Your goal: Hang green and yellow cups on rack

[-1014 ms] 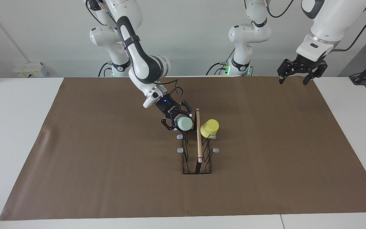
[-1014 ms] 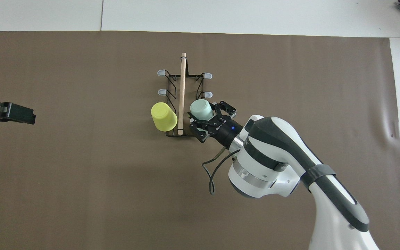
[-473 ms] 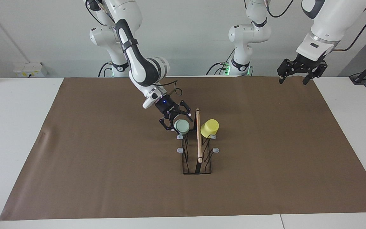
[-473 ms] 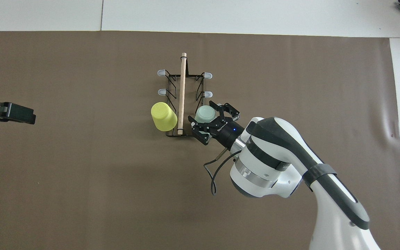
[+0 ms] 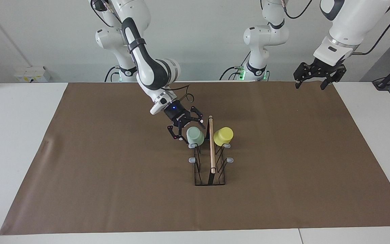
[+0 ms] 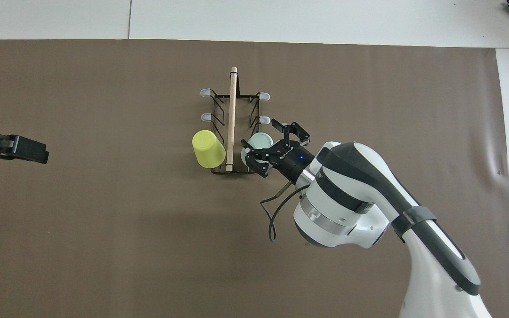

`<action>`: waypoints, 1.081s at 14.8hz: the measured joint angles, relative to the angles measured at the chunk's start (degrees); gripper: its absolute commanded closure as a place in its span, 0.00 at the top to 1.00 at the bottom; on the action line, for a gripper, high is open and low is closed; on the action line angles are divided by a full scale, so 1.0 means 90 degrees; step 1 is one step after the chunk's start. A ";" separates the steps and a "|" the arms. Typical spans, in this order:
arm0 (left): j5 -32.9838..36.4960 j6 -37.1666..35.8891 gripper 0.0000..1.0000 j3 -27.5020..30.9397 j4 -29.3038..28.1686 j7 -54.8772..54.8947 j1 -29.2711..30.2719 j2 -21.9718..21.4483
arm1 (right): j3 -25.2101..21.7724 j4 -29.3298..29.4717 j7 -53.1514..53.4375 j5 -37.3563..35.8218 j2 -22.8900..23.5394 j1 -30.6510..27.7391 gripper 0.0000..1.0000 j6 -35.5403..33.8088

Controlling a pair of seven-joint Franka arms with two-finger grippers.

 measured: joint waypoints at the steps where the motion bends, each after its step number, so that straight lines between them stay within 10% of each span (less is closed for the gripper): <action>1: -0.0004 -0.0024 1.00 -0.0011 0.0012 0.0000 -0.0001 -0.0006 | -0.0002 0.0095 -0.0001 -0.0294 -0.0017 -0.0047 1.00 0.0056; 16: -0.0038 0.0203 1.00 -0.0030 -0.0019 0.0000 -0.0002 -0.0055 | -0.0019 -0.0124 -0.0055 -0.6218 0.0052 -0.1303 1.00 0.0066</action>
